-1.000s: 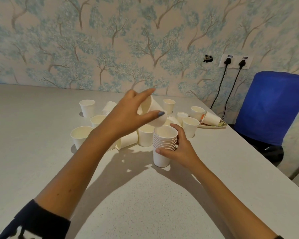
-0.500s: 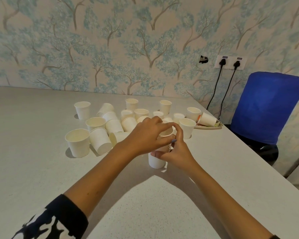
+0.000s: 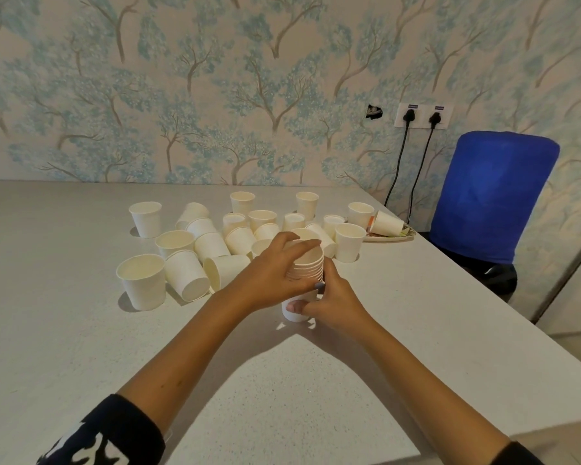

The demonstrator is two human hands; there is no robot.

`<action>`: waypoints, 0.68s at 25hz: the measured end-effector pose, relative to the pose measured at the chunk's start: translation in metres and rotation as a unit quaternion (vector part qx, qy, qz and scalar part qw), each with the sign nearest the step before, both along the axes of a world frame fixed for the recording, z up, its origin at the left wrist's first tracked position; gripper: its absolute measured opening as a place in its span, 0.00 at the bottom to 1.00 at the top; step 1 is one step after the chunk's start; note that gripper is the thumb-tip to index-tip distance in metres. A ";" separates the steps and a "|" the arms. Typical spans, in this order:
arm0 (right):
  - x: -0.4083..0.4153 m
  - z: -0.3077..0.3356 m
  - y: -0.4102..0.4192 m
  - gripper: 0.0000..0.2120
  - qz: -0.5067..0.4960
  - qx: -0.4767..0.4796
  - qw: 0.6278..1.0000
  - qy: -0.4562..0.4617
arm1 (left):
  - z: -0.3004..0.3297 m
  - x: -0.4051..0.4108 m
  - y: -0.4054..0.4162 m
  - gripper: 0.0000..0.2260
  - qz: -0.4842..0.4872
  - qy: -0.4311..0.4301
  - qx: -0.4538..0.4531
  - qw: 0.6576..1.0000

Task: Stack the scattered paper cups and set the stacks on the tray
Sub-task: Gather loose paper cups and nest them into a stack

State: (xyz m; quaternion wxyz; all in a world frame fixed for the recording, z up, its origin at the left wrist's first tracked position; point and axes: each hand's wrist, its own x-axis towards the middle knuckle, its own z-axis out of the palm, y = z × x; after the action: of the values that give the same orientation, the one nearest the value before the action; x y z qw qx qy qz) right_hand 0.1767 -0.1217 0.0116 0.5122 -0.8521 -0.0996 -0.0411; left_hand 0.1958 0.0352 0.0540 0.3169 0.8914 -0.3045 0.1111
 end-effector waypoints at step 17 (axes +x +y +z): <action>0.015 0.059 -0.083 0.40 -0.038 0.023 0.994 -0.102 | 0.032 0.023 -0.072 0.42 -0.080 0.023 -0.111 0.990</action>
State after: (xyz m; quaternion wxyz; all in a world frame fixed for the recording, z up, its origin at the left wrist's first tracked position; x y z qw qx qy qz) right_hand 0.1915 -0.2050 0.0703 0.5169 -0.8347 -0.1174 -0.1495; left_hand 0.2188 -0.0371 0.0859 0.4287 0.8259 -0.3528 0.0977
